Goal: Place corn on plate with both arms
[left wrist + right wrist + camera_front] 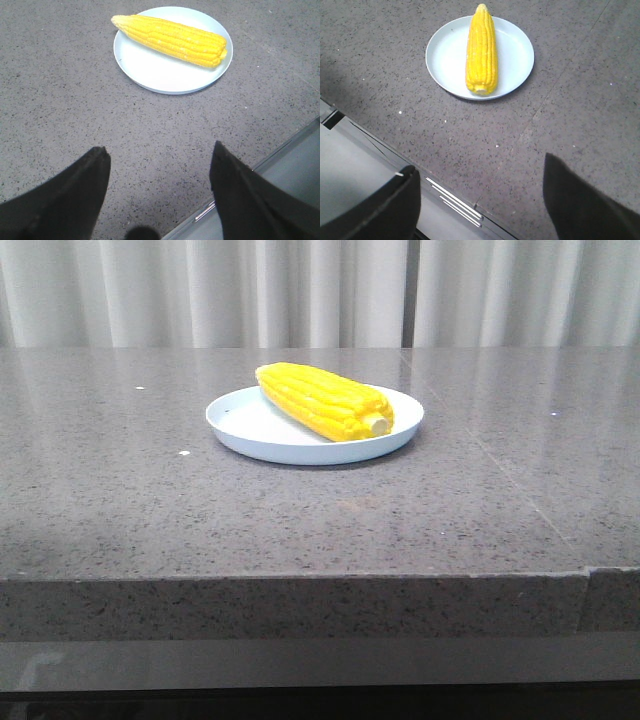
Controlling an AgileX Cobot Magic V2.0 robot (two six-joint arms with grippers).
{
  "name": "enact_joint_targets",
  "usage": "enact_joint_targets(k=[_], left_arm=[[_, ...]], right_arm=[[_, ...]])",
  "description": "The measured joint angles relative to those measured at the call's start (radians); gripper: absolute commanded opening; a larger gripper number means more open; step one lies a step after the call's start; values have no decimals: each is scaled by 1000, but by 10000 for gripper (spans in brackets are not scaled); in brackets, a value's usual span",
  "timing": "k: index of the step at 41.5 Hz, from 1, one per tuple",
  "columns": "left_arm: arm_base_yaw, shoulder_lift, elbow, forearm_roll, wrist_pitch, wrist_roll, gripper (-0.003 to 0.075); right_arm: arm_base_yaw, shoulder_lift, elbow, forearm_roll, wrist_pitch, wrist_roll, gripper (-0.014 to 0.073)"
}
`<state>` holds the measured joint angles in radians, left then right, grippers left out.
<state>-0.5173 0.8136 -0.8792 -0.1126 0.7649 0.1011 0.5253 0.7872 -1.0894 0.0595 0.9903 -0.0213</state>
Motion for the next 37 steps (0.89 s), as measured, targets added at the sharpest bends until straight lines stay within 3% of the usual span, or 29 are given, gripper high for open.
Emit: enact_joint_targets(k=[9, 21, 27, 30, 37], left_arm=[[0, 0, 0, 0, 0, 0, 430], [0, 0, 0, 0, 0, 0, 428], [0, 0, 0, 0, 0, 0, 349], [0, 0, 0, 0, 0, 0, 270], [0, 0, 0, 0, 0, 0, 92]], right_arm=[[0, -171, 109, 0, 4, 0, 540], [0, -222, 141, 0, 7, 0, 540], [0, -222, 141, 0, 7, 0, 528], [0, -222, 141, 0, 7, 0, 467], [0, -222, 141, 0, 3, 0, 198]])
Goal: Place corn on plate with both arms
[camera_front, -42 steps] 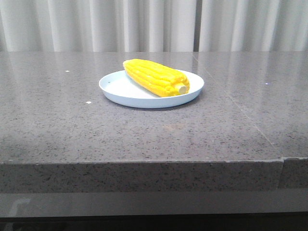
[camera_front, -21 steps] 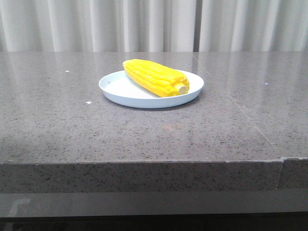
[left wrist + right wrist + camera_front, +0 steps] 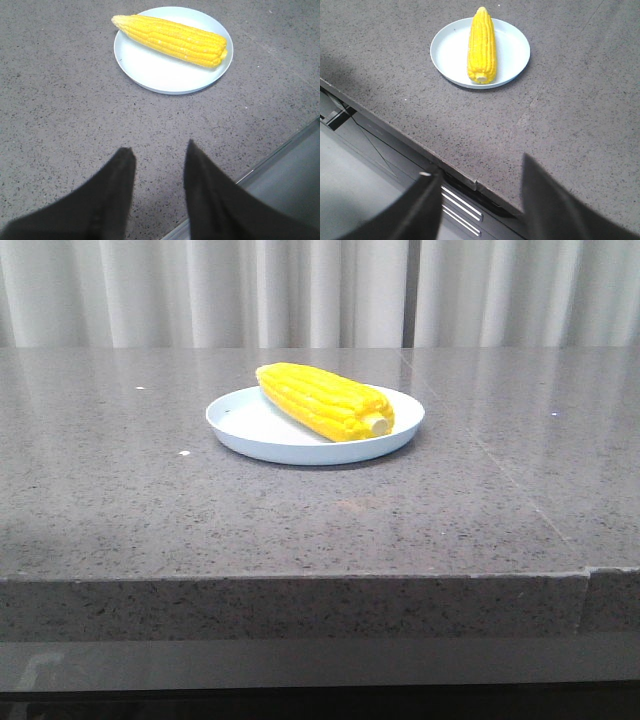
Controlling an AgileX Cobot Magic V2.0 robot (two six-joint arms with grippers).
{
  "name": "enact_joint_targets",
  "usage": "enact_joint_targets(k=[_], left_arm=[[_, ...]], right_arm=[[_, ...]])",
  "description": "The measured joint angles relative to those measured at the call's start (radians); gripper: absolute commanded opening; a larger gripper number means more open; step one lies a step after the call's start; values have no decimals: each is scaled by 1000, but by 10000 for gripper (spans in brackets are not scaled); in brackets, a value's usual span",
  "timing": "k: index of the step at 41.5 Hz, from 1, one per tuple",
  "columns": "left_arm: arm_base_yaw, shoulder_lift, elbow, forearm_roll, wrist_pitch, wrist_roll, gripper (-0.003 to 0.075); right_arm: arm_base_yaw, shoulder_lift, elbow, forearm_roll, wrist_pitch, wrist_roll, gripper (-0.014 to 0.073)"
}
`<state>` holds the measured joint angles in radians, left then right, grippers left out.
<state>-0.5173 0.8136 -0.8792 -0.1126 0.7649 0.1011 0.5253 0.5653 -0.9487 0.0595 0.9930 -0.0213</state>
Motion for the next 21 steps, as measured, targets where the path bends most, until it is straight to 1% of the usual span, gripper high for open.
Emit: enact_joint_targets(k=[2, 5, 8, 10, 21], left_arm=[[0, 0, 0, 0, 0, 0, 45], [0, 0, 0, 0, 0, 0, -20], [0, 0, 0, 0, 0, 0, -20], [0, 0, 0, 0, 0, 0, -20], [0, 0, 0, 0, 0, 0, -20]], right_arm=[[0, 0, 0, 0, 0, 0, 108], [0, 0, 0, 0, 0, 0, 1], [0, 0, 0, 0, -1, 0, -75], [0, 0, 0, 0, -1, 0, -64], [0, 0, 0, 0, 3, 0, -68]])
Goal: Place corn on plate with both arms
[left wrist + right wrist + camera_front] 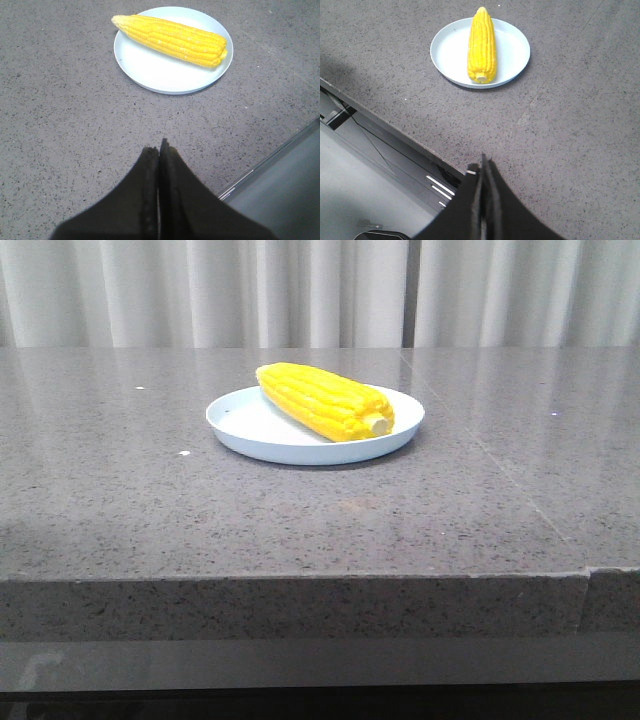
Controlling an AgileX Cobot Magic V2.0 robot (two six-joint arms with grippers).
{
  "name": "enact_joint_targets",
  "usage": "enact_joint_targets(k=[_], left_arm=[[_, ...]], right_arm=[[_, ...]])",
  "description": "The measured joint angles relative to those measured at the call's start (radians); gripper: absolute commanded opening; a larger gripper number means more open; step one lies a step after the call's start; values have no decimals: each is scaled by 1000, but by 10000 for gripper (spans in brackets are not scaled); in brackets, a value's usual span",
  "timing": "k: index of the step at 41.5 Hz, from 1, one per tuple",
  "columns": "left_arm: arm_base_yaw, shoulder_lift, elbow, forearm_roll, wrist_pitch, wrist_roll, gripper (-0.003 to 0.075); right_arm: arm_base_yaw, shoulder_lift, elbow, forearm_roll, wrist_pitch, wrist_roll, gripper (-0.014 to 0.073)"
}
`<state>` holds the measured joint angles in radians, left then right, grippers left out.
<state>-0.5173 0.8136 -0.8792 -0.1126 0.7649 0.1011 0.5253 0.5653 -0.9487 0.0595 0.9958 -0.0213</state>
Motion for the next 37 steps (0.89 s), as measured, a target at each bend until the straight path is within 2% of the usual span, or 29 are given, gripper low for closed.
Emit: enact_joint_targets(k=[17, 24, 29, 37], left_arm=[[0, -2, 2, 0, 0, 0, -20], [2, -58, 24, 8, -2, 0, -20], [47, -145, 65, 33, -44, 0, -20], [192, -320, 213, 60, -178, 0, -20]], right_arm=[[0, -1, 0, 0, 7, 0, -68], [0, -1, 0, -2, 7, -1, -68], [0, -1, 0, -2, 7, -1, -68], [0, -1, 0, -2, 7, -1, -68]])
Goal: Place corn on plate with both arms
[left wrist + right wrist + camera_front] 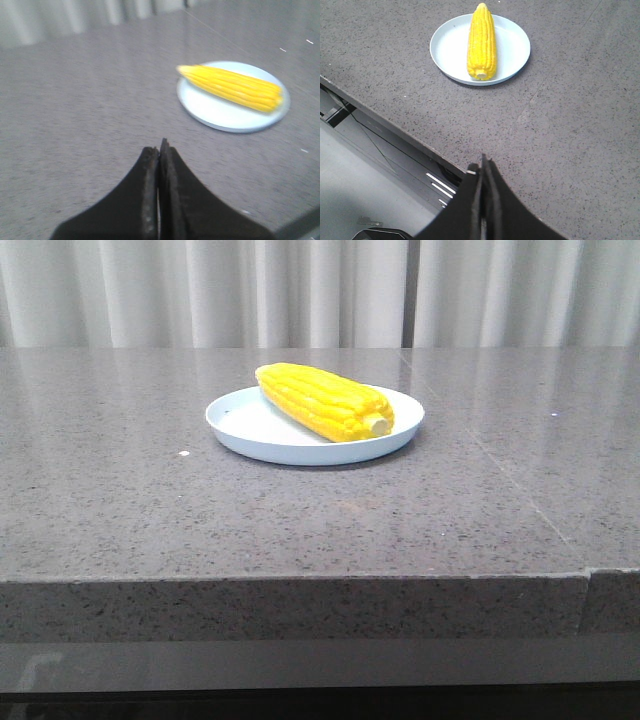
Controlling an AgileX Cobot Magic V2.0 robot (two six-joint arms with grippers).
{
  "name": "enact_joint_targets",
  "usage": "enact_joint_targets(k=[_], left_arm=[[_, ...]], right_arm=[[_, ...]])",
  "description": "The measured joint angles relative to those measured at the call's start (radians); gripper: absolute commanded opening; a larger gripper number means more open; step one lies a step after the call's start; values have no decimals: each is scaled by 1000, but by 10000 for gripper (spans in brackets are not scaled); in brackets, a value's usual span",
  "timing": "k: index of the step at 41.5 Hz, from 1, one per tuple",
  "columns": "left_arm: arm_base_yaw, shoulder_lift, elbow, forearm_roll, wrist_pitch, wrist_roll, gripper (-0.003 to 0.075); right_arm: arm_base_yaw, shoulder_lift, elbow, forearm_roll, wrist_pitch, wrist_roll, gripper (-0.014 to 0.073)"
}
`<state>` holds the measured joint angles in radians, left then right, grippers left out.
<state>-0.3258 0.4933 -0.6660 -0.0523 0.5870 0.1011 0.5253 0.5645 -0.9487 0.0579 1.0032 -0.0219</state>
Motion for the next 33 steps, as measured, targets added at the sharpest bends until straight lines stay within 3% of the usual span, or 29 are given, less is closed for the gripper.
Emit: enact_joint_targets(k=[10, 19, 33], left_arm=[[172, -224, 276, 6, -226, 0, -20], [265, -422, 512, 6, -403, 0, -20], [343, -497, 671, -23, -542, 0, -20]], right_arm=[[0, 0, 0, 0, 0, 0, -68], [0, 0, 0, 0, 0, 0, -68], [0, 0, 0, 0, 0, 0, -68]])
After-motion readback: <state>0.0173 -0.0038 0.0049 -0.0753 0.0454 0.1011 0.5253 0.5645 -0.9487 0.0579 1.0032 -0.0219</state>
